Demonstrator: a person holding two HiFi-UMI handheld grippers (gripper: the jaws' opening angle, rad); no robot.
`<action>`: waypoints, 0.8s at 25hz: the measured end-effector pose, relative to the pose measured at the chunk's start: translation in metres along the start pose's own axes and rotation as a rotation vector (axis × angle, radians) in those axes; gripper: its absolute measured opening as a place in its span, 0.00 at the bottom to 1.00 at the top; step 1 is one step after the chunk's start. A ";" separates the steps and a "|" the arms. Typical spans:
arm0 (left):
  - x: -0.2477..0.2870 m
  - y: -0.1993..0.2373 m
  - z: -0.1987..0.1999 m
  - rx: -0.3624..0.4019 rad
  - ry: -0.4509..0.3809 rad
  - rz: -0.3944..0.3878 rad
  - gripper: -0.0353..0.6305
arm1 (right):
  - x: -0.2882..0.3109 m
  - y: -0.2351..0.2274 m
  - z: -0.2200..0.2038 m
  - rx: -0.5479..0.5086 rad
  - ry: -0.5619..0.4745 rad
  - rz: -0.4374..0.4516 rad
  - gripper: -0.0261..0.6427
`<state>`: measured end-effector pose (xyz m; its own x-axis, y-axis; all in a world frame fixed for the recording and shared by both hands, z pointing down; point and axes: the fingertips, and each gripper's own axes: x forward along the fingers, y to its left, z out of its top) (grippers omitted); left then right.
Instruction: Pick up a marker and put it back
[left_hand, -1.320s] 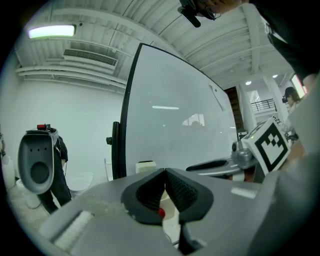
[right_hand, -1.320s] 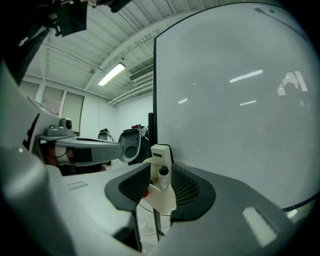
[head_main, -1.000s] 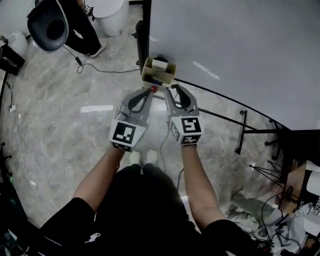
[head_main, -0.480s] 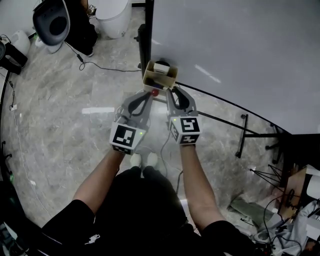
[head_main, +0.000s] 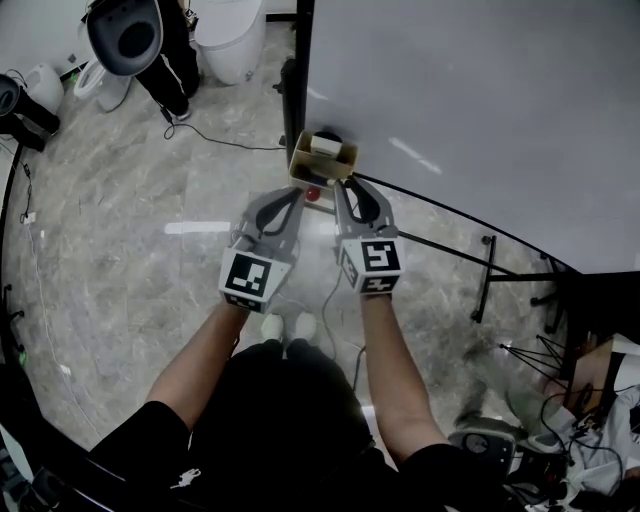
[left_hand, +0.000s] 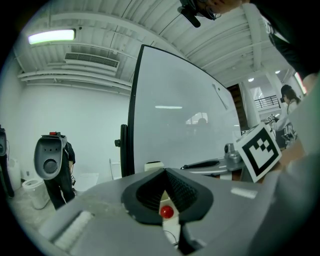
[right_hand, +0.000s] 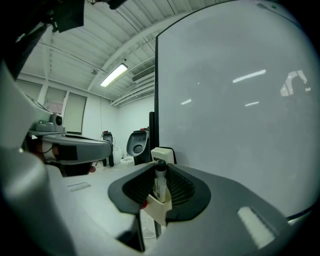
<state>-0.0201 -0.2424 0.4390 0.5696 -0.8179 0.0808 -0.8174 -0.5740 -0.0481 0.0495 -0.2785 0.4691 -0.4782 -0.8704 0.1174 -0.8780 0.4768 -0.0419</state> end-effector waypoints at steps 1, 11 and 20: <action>0.000 0.000 0.001 0.000 -0.003 -0.001 0.06 | 0.000 0.001 0.002 -0.002 -0.002 0.000 0.16; -0.001 0.000 0.011 0.007 -0.024 -0.018 0.06 | -0.013 0.004 0.030 -0.037 -0.052 -0.018 0.16; -0.005 -0.004 0.026 0.021 -0.060 -0.035 0.06 | -0.038 0.015 0.060 -0.055 -0.120 -0.036 0.16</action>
<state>-0.0175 -0.2366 0.4128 0.6022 -0.7980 0.0233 -0.7955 -0.6023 -0.0669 0.0535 -0.2461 0.4046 -0.4481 -0.8940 -0.0015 -0.8939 0.4481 0.0154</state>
